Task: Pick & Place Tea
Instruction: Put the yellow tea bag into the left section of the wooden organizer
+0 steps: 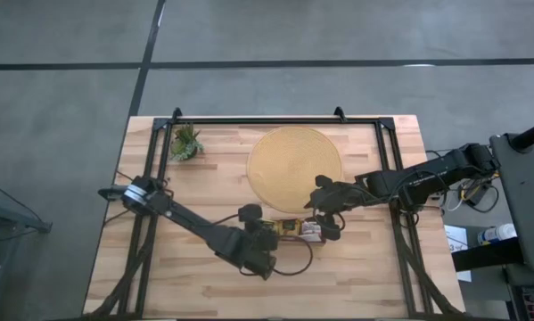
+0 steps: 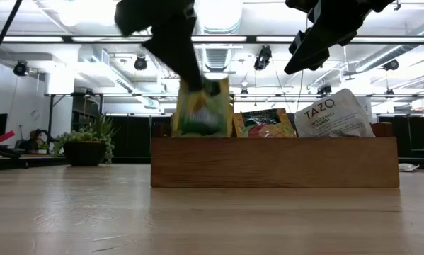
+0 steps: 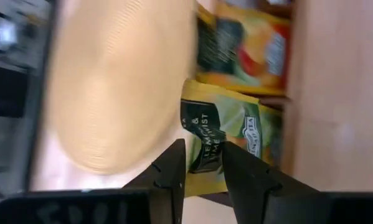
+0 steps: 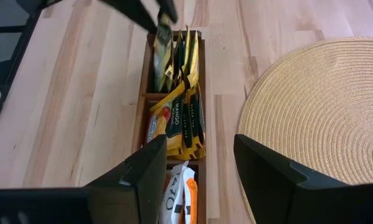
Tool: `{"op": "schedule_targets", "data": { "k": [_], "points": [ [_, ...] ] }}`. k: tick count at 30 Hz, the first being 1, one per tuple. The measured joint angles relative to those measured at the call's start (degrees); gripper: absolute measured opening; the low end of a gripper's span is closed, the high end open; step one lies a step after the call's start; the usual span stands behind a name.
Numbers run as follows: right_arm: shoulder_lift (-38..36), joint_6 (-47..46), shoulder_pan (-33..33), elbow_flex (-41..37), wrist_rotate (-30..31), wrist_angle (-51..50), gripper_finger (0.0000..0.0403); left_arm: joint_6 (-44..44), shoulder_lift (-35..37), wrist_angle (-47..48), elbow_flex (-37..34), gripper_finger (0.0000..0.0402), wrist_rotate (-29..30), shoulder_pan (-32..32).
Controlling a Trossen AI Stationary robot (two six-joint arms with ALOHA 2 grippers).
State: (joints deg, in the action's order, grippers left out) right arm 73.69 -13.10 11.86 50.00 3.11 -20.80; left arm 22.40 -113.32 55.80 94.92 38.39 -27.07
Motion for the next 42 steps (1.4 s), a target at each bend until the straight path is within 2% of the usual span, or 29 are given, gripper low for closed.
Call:
{"op": "schedule_targets", "data": {
  "k": [2,5,11,20,22,27,33,37,42],
  "points": [
    [0.0,0.0,0.0,0.0,0.0,0.0,0.0185,-0.1,0.1,0.8,0.9,0.0099,3.5,-0.3],
    [0.0,0.0,0.0,0.0,0.0,0.0,0.0185,-0.3,0.1,0.7,1.5,0.0099,4.4,-0.6],
    [0.0,0.0,0.0,-0.1,0.0,0.0,0.0185,0.2,0.0,0.8,1.2,0.0099,-3.8,-0.6],
    [0.0,0.0,0.0,-0.1,0.0,0.0,0.0185,-0.1,-0.1,1.2,1.4,0.0099,-3.7,-1.2],
    [0.0,0.0,0.0,-0.2,0.0,0.0,0.0185,-0.3,-0.1,1.0,1.7,0.0099,-2.5,-1.7],
    [0.0,0.0,0.0,-0.3,0.0,0.0,0.0185,-0.4,-0.1,1.2,2.2,0.0099,4.7,-3.5],
    [0.0,0.0,0.0,-0.3,0.0,0.0,0.0185,-4.8,-1.3,-7.2,1.2,0.0097,-0.7,-4.0],
    [0.0,-0.2,0.0,-0.3,0.0,0.0,0.0185,-6.7,-4.4,-7.3,0.6,0.0075,-1.7,-3.1],
    [0.0,-0.2,0.0,-0.3,0.0,0.0,0.0185,-10.5,-7.5,-7.6,0.9,0.0008,-1.8,-1.8]
  ]
}}
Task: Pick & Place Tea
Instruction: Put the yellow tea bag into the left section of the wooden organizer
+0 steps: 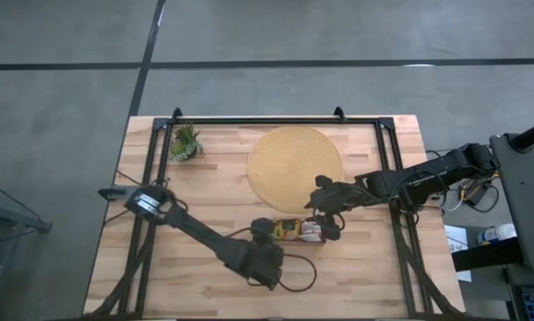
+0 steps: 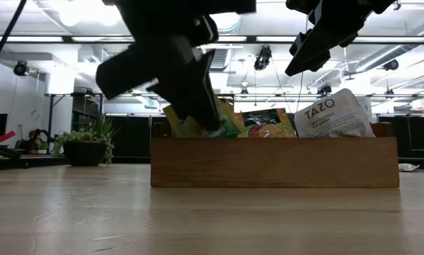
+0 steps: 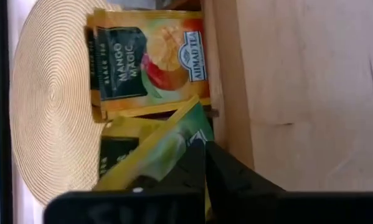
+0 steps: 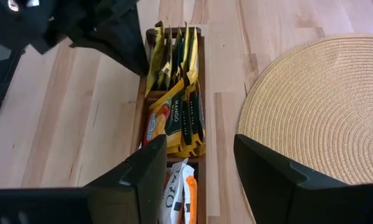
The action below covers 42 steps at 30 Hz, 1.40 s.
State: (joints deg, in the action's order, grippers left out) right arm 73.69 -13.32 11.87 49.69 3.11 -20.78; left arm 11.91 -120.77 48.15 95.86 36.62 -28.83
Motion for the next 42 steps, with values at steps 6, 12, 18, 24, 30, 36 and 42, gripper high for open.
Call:
{"op": "schedule_targets", "data": {
  "k": [6,12,18,24,30,36,42],
  "points": [
    [0.0,0.0,0.0,0.0,0.0,0.0,0.0185,-1.3,-0.2,-0.1,2.7,0.0001,1.7,0.1],
    [0.0,0.0,0.0,0.0,0.0,0.0,0.0185,-1.4,-0.1,0.7,3.4,0.0000,1.8,0.3],
    [0.0,0.0,0.0,0.0,0.0,0.0,0.0185,1.2,-0.6,1.5,-0.7,0.0000,-0.9,1.5],
    [0.0,-0.2,0.0,-0.1,0.0,0.0,0.0185,3.4,-1.2,1.4,-2.1,0.0000,-7.1,2.3],
    [0.0,-0.2,0.0,-0.1,0.0,0.0,0.0185,4.1,-1.4,1.3,-0.4,0.0000,-15.6,2.2],
    [0.0,-0.2,0.0,-0.1,0.0,0.0,0.0185,3.8,-1.5,1.3,1.5,0.0000,-22.8,2.2],
    [0.0,-0.1,0.0,-0.1,0.0,0.0,0.0185,0.7,-1.8,0.8,3.4,0.0000,-23.1,2.2]
  ]
}}
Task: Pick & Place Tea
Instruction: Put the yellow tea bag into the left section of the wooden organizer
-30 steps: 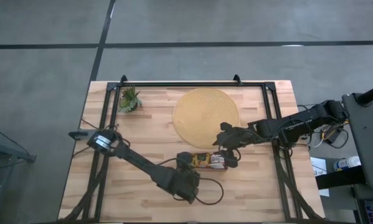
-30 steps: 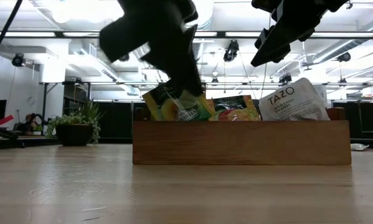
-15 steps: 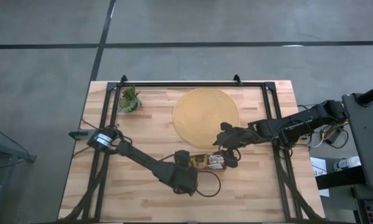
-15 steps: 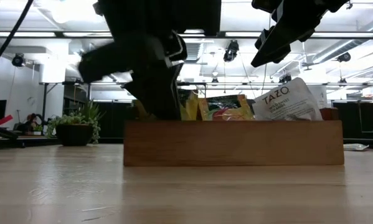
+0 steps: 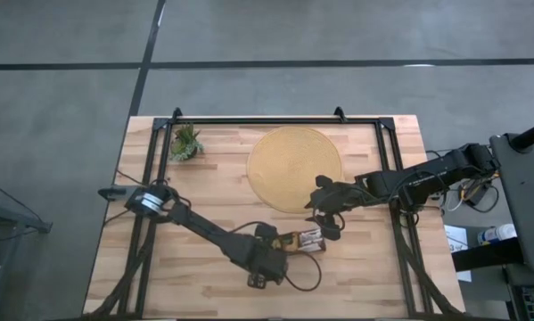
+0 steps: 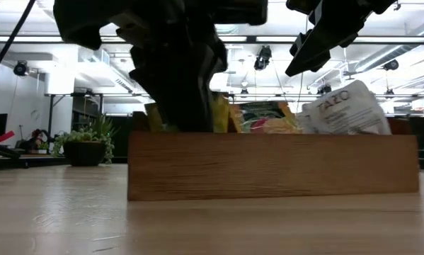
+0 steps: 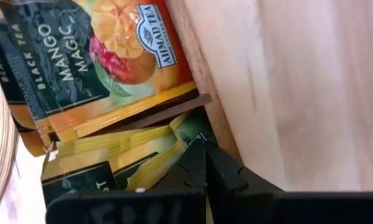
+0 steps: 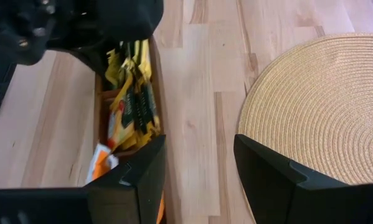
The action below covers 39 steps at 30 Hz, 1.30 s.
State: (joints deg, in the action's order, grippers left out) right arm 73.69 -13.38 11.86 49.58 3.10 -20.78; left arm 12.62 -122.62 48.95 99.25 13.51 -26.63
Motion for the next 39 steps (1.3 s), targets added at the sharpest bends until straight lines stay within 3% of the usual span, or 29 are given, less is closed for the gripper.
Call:
{"op": "schedule_targets", "data": {
  "k": [17,27,31,35,39],
  "points": [
    [0.0,0.0,0.0,0.0,0.0,0.0,0.0185,-3.1,-0.1,0.1,5.9,0.0000,1.7,-2.1],
    [0.0,-2.1,0.0,0.0,0.0,-3.9,0.0185,5.6,2.1,16.8,8.4,0.0000,13.7,-3.1],
    [-0.5,-3.2,-0.1,0.0,0.1,-6.1,0.0185,5.7,5.3,14.3,7.4,0.0000,16.4,-3.8],
    [-1.1,-3.2,-0.1,0.0,0.1,-6.1,0.0185,2.6,7.3,7.5,6.4,0.0000,13.5,-4.0],
    [-2.6,-4.0,-0.1,0.0,0.1,-7.8,0.0185,0.9,7.5,7.4,6.2,0.0000,12.8,-4.0]
  ]
}}
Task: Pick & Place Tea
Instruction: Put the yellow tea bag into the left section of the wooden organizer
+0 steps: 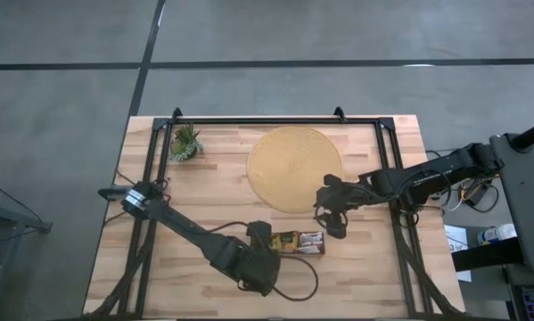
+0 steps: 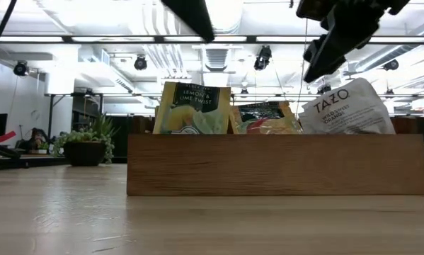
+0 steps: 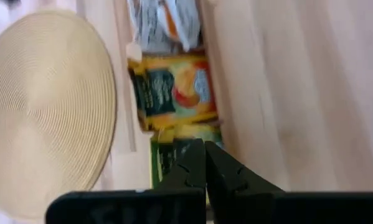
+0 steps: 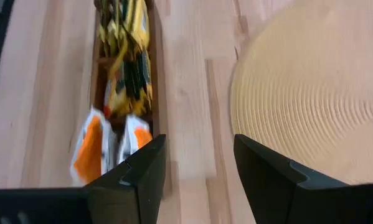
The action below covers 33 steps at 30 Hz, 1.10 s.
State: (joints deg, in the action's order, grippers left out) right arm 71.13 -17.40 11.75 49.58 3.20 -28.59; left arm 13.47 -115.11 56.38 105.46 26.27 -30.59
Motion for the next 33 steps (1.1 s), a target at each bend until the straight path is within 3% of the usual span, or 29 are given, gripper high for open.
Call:
{"op": "schedule_targets", "data": {
  "k": [3,6,8,13,17,23,29,33],
  "points": [
    [-2.0,-2.1,0.2,-0.2,1.2,-4.8,0.0185,-0.5,0.1,1.0,-0.8,0.0000,3.9,0.0],
    [-4.8,-5.1,1.1,-1.2,6.7,-10.1,0.0185,0.4,1.6,-1.6,-2.8,0.0000,14.3,0.0],
    [-7.0,-7.2,1.9,-2.3,11.2,-12.8,0.0185,0.2,3.9,-3.6,-5.1,0.0000,15.9,0.2],
    [-13.3,-13.4,2.6,-6.6,16.3,-16.6,0.0185,-1.1,12.9,-14.3,-16.4,0.0000,15.9,0.5],
    [-17.8,-18.6,2.6,-10.9,16.5,-18.0,0.0185,-4.9,24.0,-32.9,-31.6,0.0000,14.7,0.8],
    [-21.9,-29.1,2.1,-16.7,19.4,-22.0,0.0185,-7.4,40.2,-56.9,-52.1,0.0000,7.4,2.2],
    [-22.6,-41.5,-2.5,-17.8,20.9,-32.7,0.0185,-7.4,51.4,-70.1,-64.8,0.0000,7.4,2.3],
    [-22.8,-42.2,-6.8,-16.6,20.9,-32.8,0.0185,-7.3,55.9,-74.3,-69.3,0.0000,7.4,2.3]
  ]
}}
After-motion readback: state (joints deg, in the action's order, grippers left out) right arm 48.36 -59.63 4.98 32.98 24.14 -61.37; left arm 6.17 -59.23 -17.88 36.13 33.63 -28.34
